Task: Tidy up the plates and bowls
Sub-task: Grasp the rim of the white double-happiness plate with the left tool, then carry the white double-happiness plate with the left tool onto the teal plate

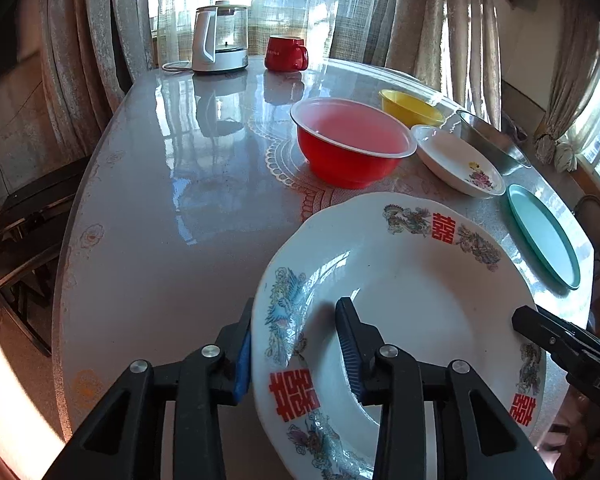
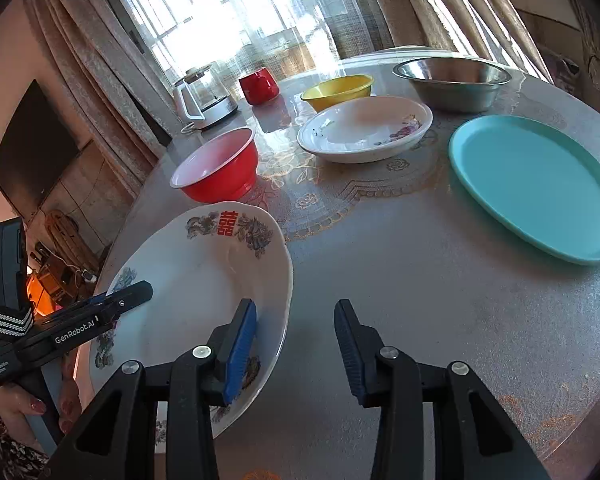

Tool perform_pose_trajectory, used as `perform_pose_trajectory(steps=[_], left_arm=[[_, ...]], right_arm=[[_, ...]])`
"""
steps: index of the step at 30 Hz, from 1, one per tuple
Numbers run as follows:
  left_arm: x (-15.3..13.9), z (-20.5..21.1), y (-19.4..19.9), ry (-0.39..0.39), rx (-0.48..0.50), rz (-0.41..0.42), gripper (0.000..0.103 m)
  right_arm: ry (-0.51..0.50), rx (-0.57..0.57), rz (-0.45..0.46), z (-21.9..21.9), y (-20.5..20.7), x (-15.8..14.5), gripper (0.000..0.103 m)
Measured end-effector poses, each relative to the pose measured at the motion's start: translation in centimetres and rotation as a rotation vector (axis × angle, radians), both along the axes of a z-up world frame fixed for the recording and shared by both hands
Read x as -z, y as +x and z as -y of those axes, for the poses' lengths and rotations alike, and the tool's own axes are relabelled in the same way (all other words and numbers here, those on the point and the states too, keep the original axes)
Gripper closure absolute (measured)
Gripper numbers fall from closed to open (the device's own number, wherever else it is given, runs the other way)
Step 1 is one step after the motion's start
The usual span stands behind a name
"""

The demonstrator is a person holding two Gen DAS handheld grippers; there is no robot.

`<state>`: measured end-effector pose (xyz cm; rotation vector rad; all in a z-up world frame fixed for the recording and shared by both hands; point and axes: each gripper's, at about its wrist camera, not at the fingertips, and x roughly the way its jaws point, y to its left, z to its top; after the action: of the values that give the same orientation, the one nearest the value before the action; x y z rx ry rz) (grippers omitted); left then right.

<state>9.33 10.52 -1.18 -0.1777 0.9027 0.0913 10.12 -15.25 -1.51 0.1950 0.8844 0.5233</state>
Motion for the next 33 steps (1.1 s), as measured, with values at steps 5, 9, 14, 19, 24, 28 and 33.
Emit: perform_pose_trajectory(steps=[5, 9, 14, 19, 24, 28, 33], left_arm=[[-0.1, 0.3, 0.1, 0.007, -0.011, 0.0, 0.064], [0.0, 1.1, 0.1, 0.014, 0.008, -0.006, 0.064], [0.0, 3.6, 0.6, 0.022, 0.083, -0.002, 0.065], [0.1, 6.5, 1.2, 0.069, 0.137, 0.02, 0.061], [0.2, 7.4, 1.7, 0.078, 0.144, 0.045, 0.061], [0.0, 8.1, 1.7, 0.064, 0.169, 0.046, 0.063], [0.0, 9.9, 2.1, 0.062, 0.221, 0.048, 0.064]], right_arm=[[-0.005, -0.048, 0.013, -0.6, -0.2, -0.1, 0.074], [-0.017, -0.051, 0.022, -0.5, -0.4, -0.3, 0.083], [-0.008, -0.004, 0.015, 1.8, -0.3, -0.3, 0.083], [0.0, 0.038, 0.014, 4.4, -0.1, -0.2, 0.083], [-0.008, 0.046, 0.015, 5.2, 0.1, 0.0, 0.082], [-0.017, 0.078, 0.018, 5.8, 0.0, -0.1, 0.082], [-0.032, 0.108, 0.018, 7.7, -0.3, -0.2, 0.082]])
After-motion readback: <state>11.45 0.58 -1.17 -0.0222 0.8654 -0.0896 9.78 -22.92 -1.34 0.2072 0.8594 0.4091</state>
